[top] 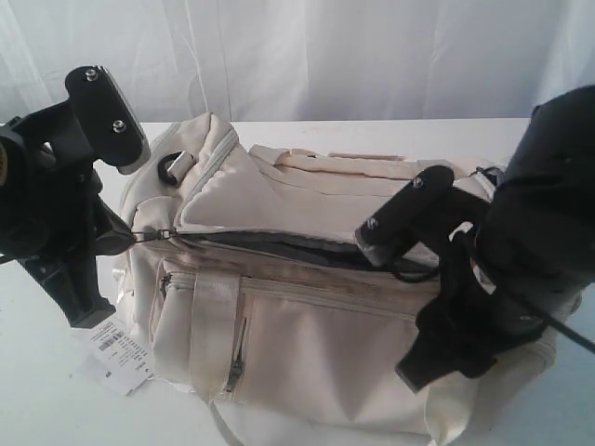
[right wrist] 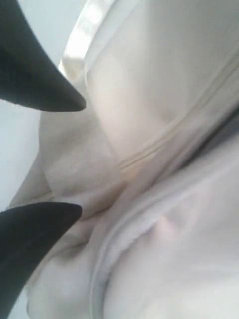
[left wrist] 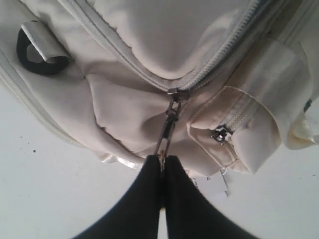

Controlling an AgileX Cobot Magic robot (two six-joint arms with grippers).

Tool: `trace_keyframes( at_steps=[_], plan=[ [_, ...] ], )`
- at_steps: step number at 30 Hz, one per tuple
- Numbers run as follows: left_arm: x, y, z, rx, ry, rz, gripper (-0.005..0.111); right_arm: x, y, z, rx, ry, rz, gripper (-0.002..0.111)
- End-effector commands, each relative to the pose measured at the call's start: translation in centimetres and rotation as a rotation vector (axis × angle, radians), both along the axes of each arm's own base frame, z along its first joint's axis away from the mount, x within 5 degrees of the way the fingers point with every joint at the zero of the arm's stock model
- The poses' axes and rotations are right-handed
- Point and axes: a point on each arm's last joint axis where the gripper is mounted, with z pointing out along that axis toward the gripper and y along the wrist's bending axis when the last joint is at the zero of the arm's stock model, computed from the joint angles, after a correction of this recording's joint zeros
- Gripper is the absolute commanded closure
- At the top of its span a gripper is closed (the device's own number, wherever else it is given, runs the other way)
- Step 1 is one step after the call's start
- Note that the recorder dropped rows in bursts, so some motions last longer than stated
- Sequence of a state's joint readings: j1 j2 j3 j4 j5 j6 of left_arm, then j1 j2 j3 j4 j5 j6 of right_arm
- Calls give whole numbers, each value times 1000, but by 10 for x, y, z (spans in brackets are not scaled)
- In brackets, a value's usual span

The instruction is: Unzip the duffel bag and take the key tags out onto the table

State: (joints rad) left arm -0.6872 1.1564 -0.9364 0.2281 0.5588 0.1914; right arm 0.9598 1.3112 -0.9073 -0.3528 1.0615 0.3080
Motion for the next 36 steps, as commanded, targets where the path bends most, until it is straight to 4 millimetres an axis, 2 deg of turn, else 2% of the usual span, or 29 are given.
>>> trace_keyframes(
  at_steps=[1, 5, 10, 15, 20, 24, 28, 34, 36],
  plan=[
    [-3, 3, 0, -8, 10, 9, 107, -8, 8, 30, 276, -13, -6, 56],
    [-3, 3, 0, -7, 9, 8, 107, -20, 28, 44, 521, 34, 164, 56],
    [-3, 2, 1, -13, 5, 8, 107, -18, 53, 39, 657, 59, 289, 56],
    [-7, 6, 9, -41, -30, 2, 107, -3, 71, 14, 622, 53, 293, 56],
    [-13, 11, 18, -59, -66, -8, 107, 6, 81, 2, 539, -43, 491, 56],
    [-13, 10, 19, -64, -72, -9, 107, 9, 83, 4, 551, -101, 514, 56],
    [-12, 9, 20, -77, -91, -15, 107, 4, 81, 12, 554, -115, 546, 56],
    [-10, 7, 23, -104, -129, -26, 107, -20, 79, 36, 537, -240, 783, 56],
    [-9, 6, 23, -106, -137, -32, 107, -22, 78, 42, 509, -313, 849, 56]
  ],
)
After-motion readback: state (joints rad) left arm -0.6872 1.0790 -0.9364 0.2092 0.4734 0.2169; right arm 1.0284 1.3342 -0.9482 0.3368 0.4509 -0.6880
